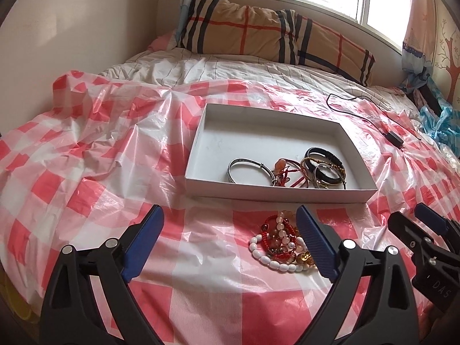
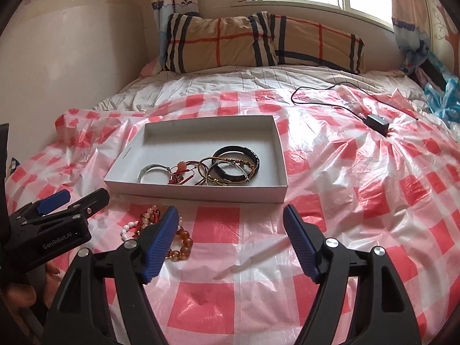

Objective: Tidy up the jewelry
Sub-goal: 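Withdraw both open tools from the box toward the bead bracelets, then grasp peach bead bracelet with right tool while left grasps red bead bracelet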

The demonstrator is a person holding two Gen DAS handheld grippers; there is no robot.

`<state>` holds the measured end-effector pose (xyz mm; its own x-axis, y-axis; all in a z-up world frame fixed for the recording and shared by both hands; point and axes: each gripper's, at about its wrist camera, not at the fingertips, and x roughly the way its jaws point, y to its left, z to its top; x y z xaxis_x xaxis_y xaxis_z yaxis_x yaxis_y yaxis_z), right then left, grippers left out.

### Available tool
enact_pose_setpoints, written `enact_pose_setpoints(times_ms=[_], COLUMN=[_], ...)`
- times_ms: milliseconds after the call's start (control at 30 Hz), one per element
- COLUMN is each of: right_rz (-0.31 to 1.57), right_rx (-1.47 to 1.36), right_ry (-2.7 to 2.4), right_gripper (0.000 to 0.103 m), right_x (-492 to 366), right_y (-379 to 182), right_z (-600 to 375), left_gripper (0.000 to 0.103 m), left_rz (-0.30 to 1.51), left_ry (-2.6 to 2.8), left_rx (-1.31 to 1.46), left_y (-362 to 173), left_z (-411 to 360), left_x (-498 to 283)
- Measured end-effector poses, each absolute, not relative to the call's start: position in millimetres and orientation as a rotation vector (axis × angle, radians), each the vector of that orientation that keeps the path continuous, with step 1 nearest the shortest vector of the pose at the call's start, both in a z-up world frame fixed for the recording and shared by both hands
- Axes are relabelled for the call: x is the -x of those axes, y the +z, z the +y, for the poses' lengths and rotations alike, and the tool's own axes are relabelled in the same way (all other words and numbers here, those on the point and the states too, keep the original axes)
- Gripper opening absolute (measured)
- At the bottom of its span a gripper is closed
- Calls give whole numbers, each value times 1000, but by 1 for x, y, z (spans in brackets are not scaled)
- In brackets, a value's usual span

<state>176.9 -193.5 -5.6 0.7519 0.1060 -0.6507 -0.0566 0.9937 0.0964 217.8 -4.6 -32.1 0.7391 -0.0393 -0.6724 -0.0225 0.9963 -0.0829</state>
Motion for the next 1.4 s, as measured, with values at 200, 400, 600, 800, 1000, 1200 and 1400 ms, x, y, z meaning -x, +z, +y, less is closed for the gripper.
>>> enact_pose_setpoints(times_ms=[200, 400, 600, 800, 1000, 1200, 1400], right_rz=[760, 871, 953, 1008, 1091, 994, 985], right_rx=[-75, -20, -17, -95, -103, -188, -219], right_ry=[163, 239, 304, 381, 406, 372, 289], right_gripper=[72, 53, 48, 44, 8, 8, 8], right_x=[-179, -181, -198, -232, -261, -238, -224], right_y=[-7, -15, -33, -46, -66, -42, -39], right_z=[-190, -185, -178, -158, -142, -175, -218], left_gripper=[91, 91, 91, 91, 91, 91, 91], left_rz=[755, 796, 823, 834, 839, 870, 877], left_ry=[-6, -22, -15, 4, -9, -94, -171], left_rx=[99, 142, 157, 194, 189, 100, -8], left_y=[-34, -39, -44, -46, -48, -54, -58], left_z=[11, 28, 39, 52, 52, 28, -7], left_x=[-219, -224, -227, -231, -232, -234, -241])
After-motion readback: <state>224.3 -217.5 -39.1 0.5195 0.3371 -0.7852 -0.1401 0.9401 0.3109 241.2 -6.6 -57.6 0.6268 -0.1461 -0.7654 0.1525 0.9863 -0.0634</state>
